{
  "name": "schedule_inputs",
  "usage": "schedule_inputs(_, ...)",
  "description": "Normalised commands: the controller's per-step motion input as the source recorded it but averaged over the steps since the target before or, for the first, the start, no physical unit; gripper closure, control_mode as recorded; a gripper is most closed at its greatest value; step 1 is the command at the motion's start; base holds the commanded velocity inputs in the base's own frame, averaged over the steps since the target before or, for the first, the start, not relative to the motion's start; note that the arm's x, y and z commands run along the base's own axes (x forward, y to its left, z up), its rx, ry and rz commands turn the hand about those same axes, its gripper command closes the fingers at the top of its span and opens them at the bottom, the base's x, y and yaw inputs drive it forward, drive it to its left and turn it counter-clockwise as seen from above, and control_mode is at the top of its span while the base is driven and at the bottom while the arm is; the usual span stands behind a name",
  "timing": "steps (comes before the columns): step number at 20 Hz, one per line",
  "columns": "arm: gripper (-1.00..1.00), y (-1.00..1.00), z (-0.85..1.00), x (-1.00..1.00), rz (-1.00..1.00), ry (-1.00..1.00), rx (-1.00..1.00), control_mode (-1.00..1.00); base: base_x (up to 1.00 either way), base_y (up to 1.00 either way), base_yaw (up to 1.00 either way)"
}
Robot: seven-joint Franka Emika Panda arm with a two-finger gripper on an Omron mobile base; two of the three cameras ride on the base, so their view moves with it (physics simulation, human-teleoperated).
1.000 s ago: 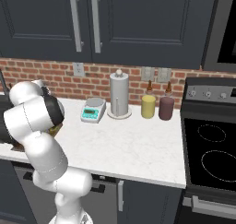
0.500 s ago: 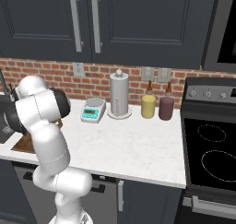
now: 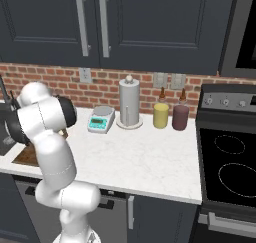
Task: Pick up the sponge from the counter and clean the cutting board by briefly scrubbing or pressing down on the cutting board. Once finished, release the sponge.
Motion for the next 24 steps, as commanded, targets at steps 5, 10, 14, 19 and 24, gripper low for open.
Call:
schedule_inputs(5,1.0,0.5,-0.12,0.0,-0.11,-0.24,0.0,-1.0,0.0,0.0,0.0)
schedule_inputs(10,1.0,0.43,0.03,0.1,-0.11,0.01,-0.04,-1.0,0.0,0.0,0.0)
schedule_inputs(14,1.0,0.37,0.06,0.07,-0.06,0.09,-0.09,-1.0,0.0,0.0,0.0)
schedule_inputs(19,1.0,0.47,0.0,0.0,-0.05,0.0,-0.09,-1.0,0.0,0.0,0.0)
schedule_inputs(24,1.0,0.54,-0.01,0.0,-0.05,-0.01,-0.12,-1.0,0.0,0.0,0.0)
